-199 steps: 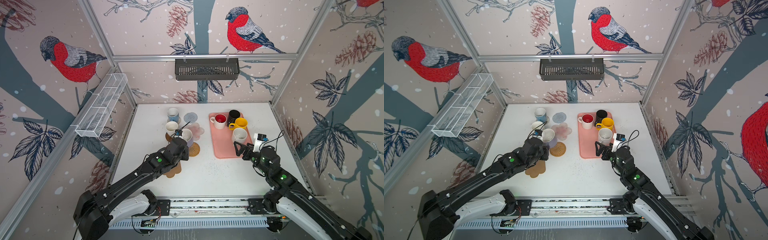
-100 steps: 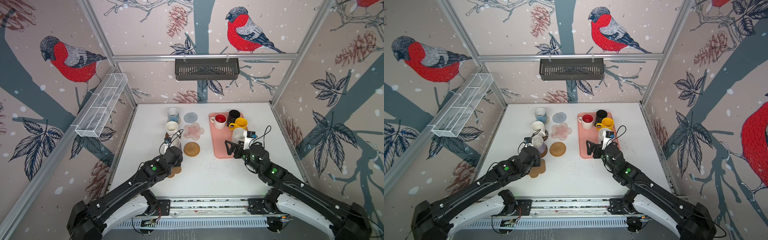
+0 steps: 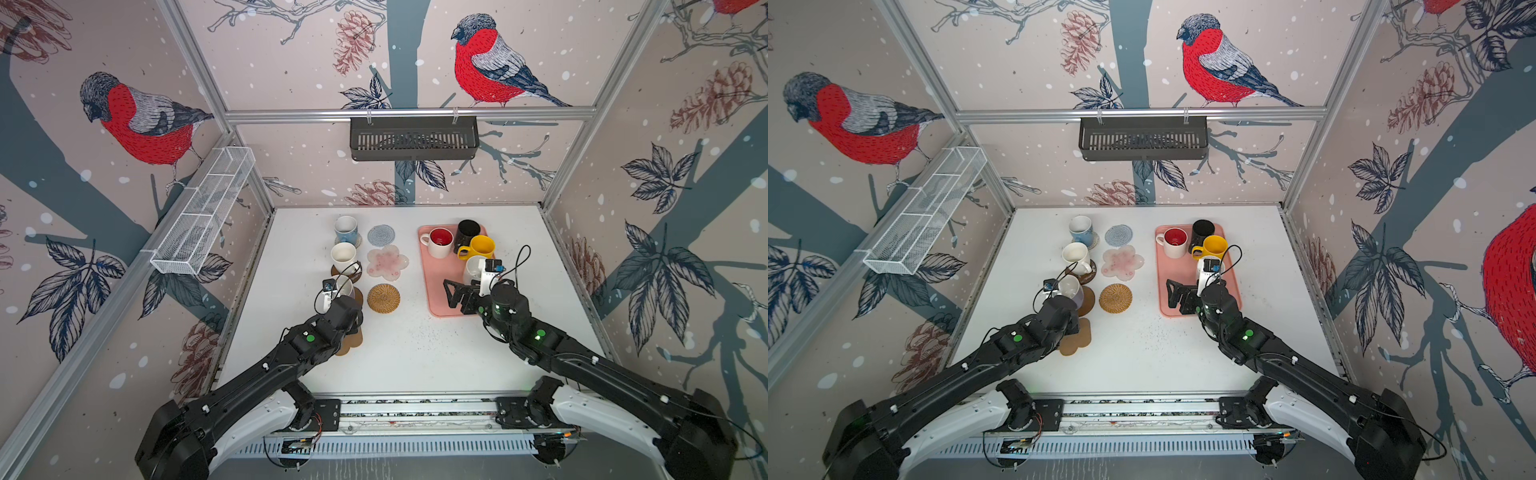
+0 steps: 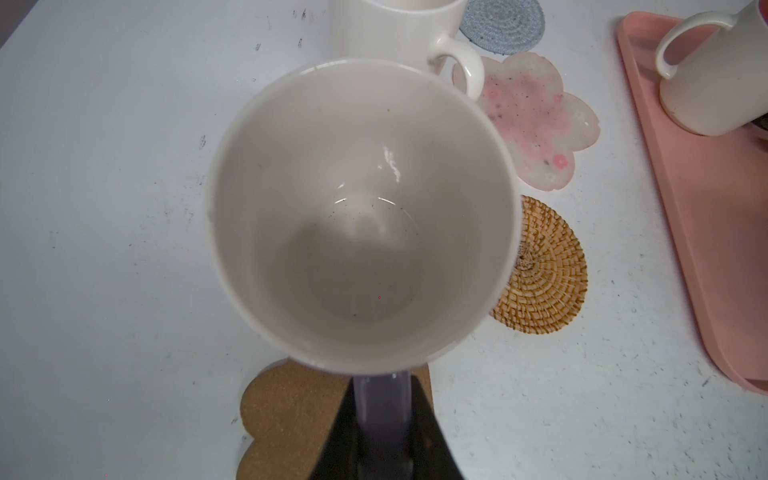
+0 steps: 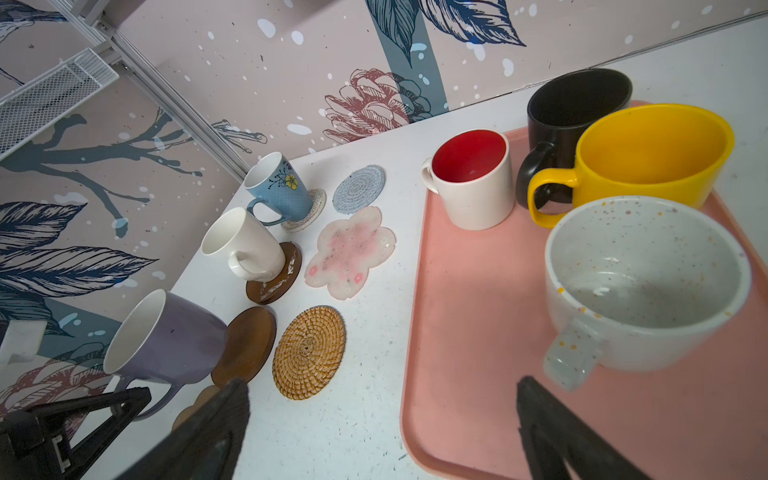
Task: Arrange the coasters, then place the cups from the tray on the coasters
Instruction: 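Lower the lilac mug onto the wooden coaster while the right gripper nears the speckled mug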
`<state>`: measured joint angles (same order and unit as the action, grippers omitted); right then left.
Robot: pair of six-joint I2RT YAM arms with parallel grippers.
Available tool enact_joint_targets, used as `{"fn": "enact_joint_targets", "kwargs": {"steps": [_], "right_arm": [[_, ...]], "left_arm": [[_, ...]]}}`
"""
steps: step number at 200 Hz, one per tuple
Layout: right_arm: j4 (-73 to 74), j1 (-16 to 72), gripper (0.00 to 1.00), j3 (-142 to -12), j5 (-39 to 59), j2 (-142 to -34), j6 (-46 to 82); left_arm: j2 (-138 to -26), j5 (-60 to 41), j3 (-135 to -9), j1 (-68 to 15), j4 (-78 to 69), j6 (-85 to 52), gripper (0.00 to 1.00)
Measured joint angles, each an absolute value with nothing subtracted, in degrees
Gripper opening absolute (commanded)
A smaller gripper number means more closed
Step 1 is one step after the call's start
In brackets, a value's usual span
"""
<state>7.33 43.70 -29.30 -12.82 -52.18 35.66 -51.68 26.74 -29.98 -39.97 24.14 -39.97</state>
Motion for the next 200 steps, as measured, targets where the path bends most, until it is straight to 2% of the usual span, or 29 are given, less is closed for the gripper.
{"fn": "enact_joint_targets", "kwargs": {"steps": [200], "right_arm": [[7.77,42.52,0.99,-29.54,-11.92,-56.14,34.28]], "left_arm": [[-58.37,24.01,-28.64,-36.93,15.33,-37.08,0.00]]}}
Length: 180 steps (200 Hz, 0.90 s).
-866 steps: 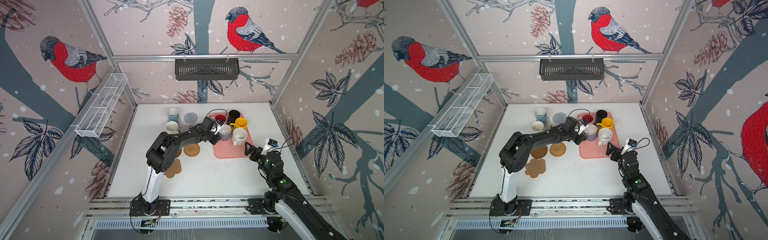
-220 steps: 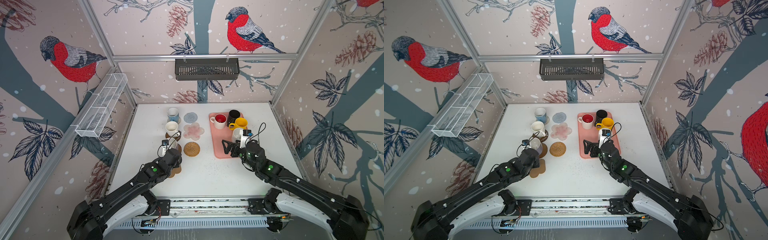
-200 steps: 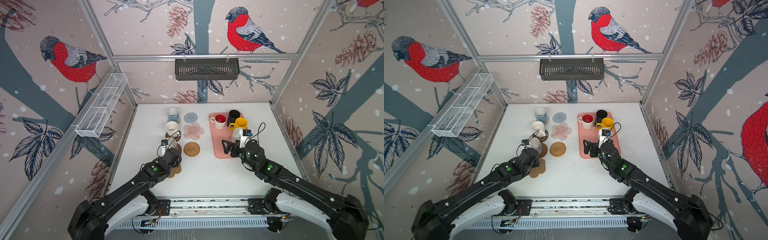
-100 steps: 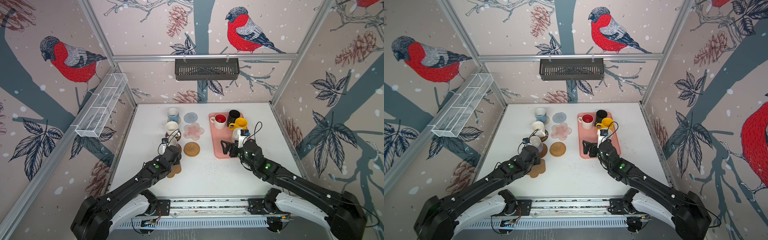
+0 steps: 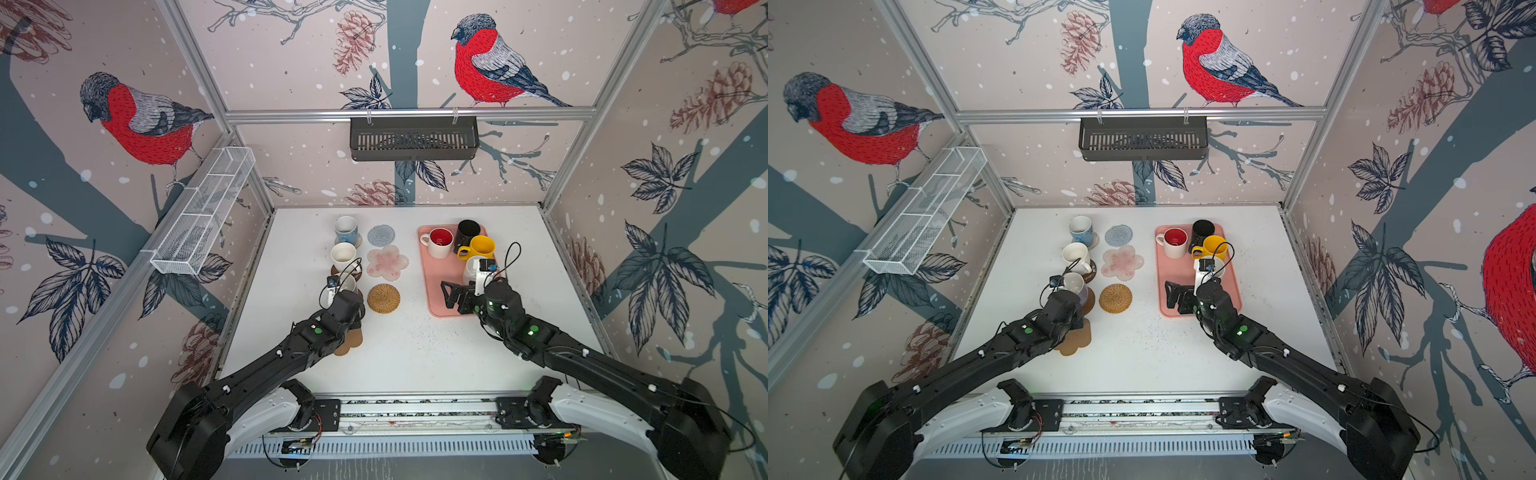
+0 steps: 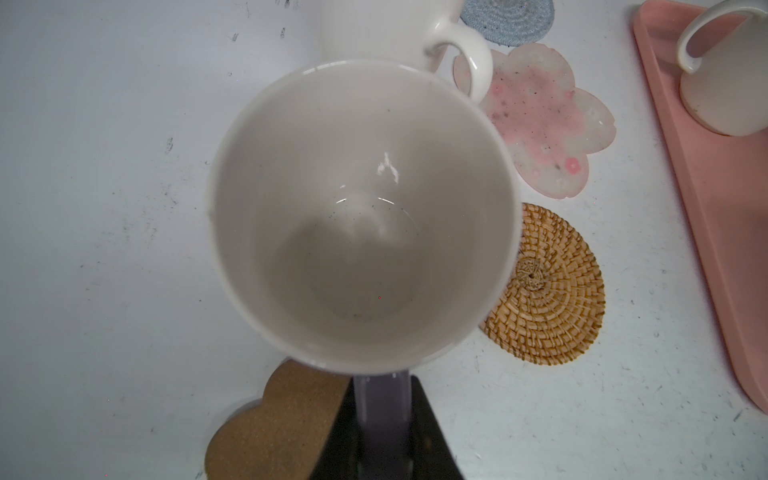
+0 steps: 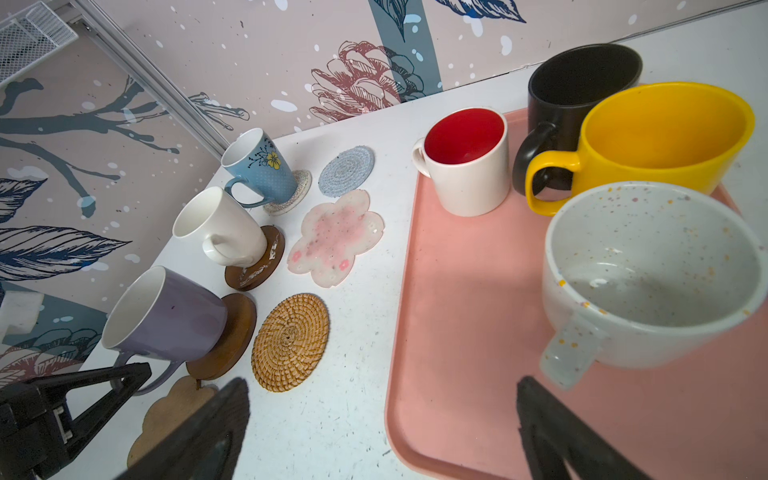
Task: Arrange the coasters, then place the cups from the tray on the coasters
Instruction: 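Lower the lilac mug onto the wooden coaster while the right gripper nears the speckled mug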
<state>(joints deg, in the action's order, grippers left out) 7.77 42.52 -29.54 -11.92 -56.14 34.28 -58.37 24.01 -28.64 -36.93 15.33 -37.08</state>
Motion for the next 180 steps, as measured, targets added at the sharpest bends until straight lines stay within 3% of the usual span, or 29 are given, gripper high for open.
{"fn": "enact_joint_targets", "kwargs": {"steps": [180], "right_arm": [[8.16,41.23,1.00,-28.40,-10.57,-55.55,34.35]], "left_arm": [[-58.87,22.61,-26.79,-36.88,14.22,-37.08,0.00]]}}
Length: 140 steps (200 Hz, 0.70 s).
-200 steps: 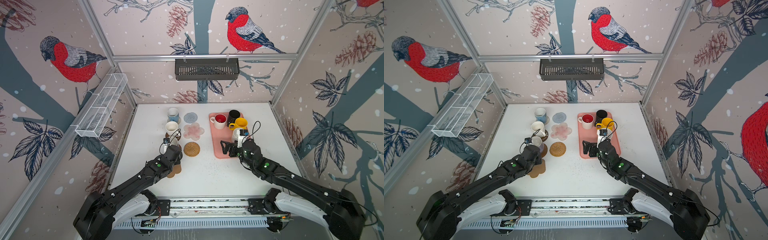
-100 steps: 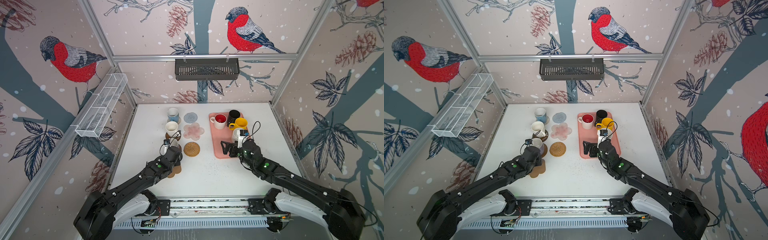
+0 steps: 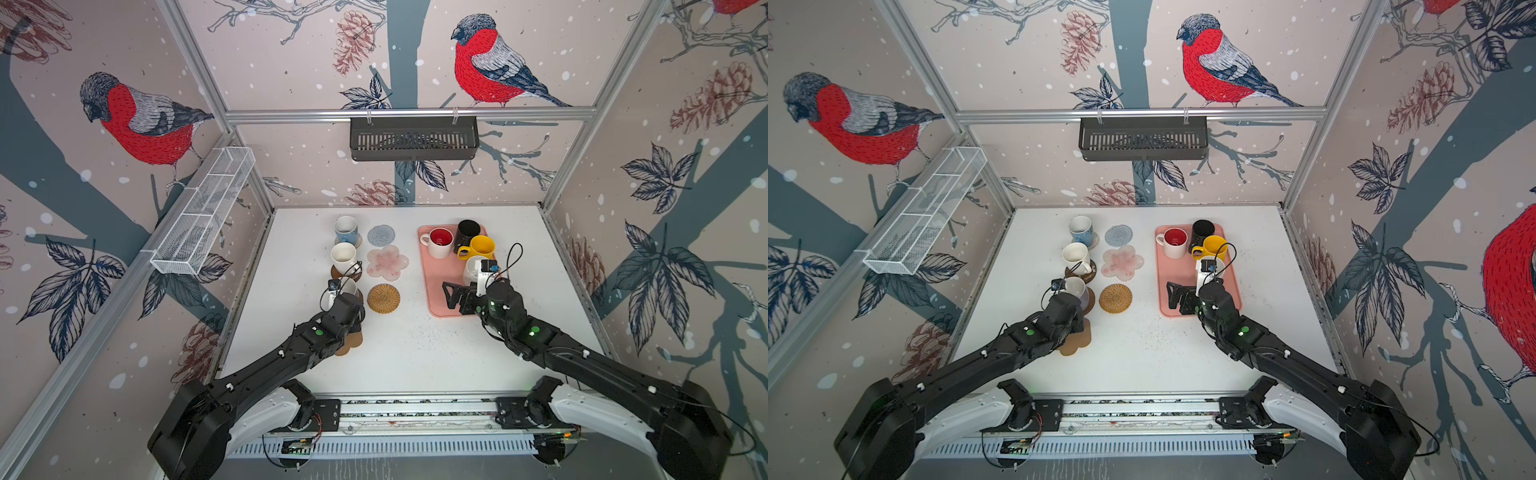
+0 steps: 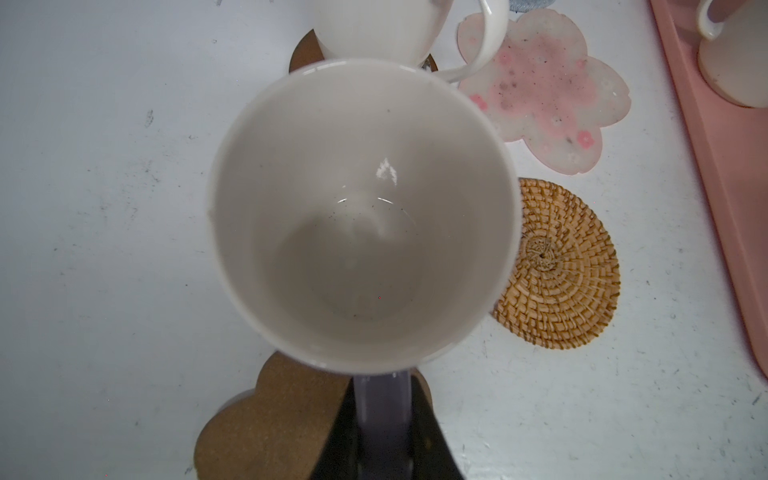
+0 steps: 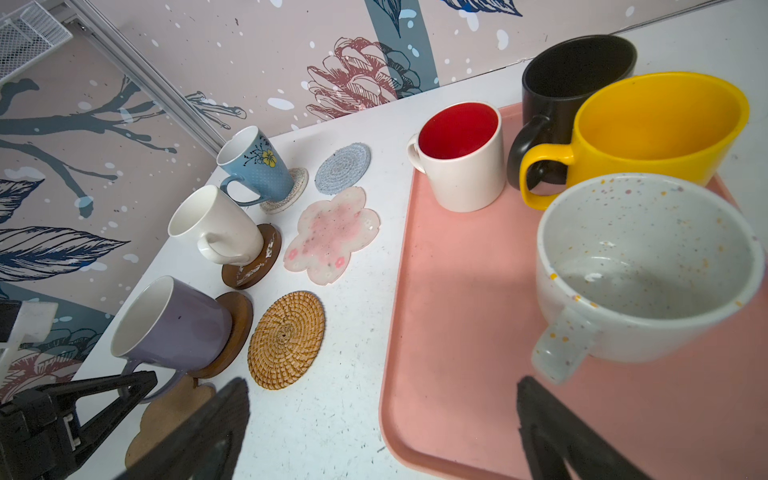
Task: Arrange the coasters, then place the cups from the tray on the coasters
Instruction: 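Lower the lilac mug onto the wooden coaster while the right gripper nears the speckled mug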
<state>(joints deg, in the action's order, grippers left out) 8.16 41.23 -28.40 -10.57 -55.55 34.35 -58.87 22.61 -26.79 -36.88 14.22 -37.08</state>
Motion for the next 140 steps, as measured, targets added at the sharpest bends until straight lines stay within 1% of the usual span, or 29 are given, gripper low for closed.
{"fn": "enact_joint_targets", "kwargs": {"steps": [122,131,140], "right_arm": [[8.05,40.51,0.99,-27.83,-10.55,-54.61,34.35],[8.01,40.45,1.00,-27.75,-10.55,-54.48,34.35],[7.97,40.42,1.00,-27.66,-10.55,-54.39,34.35]], "left_arm": [[-61.82,23.29,-27.68,-36.71,12.71,-36.42,0.00],[-61.91,23.35,-27.68,-36.71,12.62,-36.42,0.05],[-61.91,23.42,-27.68,-36.71,12.62,-36.42,0.08]]}}
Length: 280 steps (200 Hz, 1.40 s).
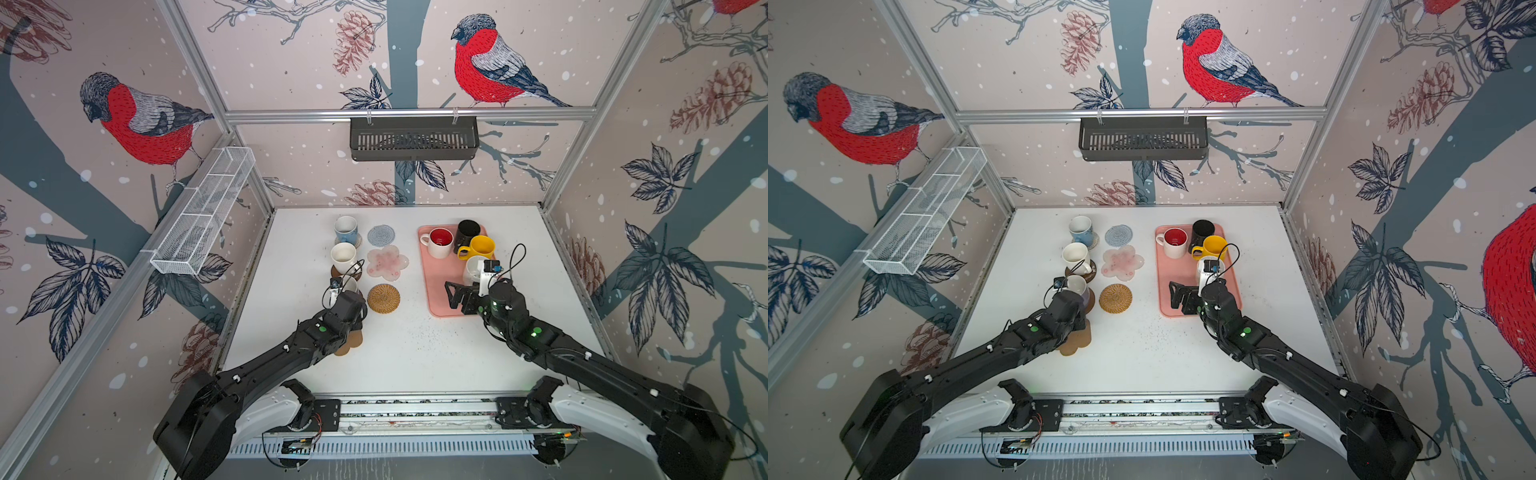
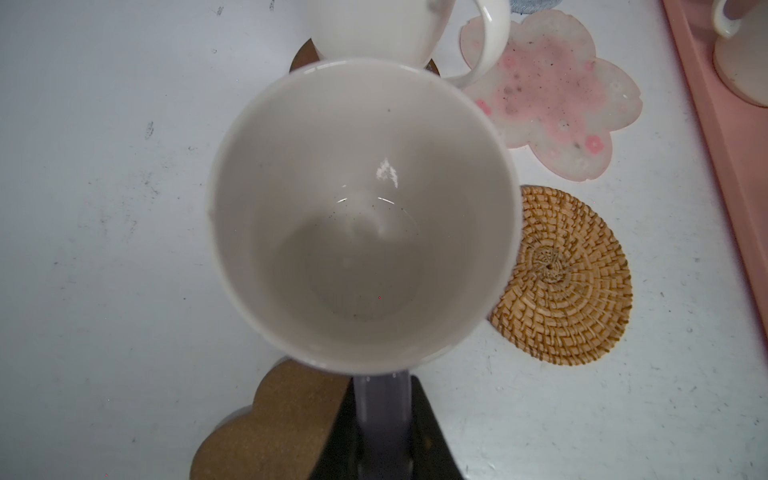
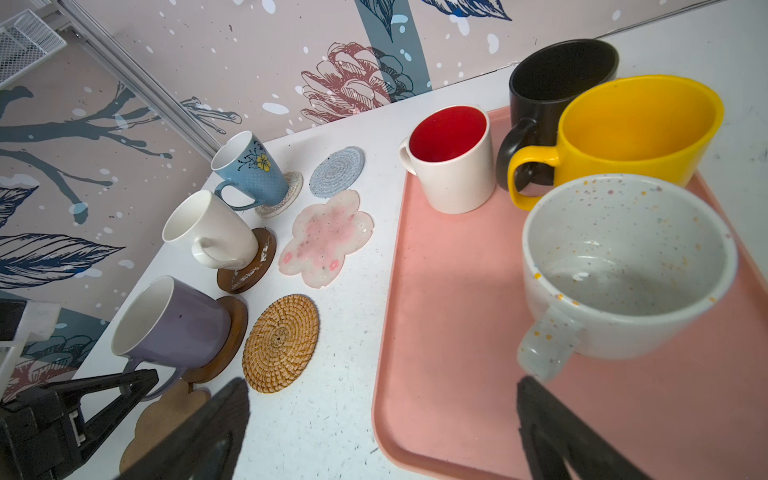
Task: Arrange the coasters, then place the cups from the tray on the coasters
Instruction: 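Lower the lilac mug onto the wooden coaster while the right gripper nears the speckled mug, then open and raise the left gripper while the right gripper lowers onto the speckled mug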
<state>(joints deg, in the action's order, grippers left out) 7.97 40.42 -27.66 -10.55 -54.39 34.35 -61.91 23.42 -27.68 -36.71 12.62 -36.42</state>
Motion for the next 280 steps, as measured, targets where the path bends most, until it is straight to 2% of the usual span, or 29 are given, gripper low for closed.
{"fn": "enact_joint_targets", "kwargs": {"steps": [42,84,125,139,211,221,256,280], "right_arm": [[7.97,40.32,1.00,-27.44,-10.50,-54.35,34.33],[7.92,40.29,0.99,-27.09,-10.28,-54.24,34.33],[7.42,40.07,1.00,-27.05,-10.11,-52.90,34.30],[7.29,39.97,0.99,-27.05,-10.11,-52.25,34.28],[4.67,39.33,1.00,-25.52,-10.20,-46.57,34.98],[4.32,39.31,0.98,-24.77,-10.66,-45.56,36.18],[0.82,39.16,0.95,-23.62,-16.27,-43.59,40.58],[-2.87,39.03,0.96,-24.53,-20.47,-46.83,44.71]], "left_arm": [[-61.78,24.10,-28.08,-36.71,12.64,-36.42,0.31],[-61.17,24.49,-28.42,-36.71,11.90,-36.40,0.48],[-60.45,24.69,-29.56,-36.71,12.53,-36.38,0.75],[-59.90,24.64,-30.33,-36.71,13.04,-36.03,0.80],[-53.71,22.55,-33.65,-37.43,18.37,-34.48,0.93],[-53.15,22.37,-34.35,-38.30,19.38,-34.46,0.94],[-51.96,22.81,-37.78,-42.72,23.38,-34.46,0.97],[-52.40,22.79,-40.21,-44.05,25.65,-34.50,0.97]]}}
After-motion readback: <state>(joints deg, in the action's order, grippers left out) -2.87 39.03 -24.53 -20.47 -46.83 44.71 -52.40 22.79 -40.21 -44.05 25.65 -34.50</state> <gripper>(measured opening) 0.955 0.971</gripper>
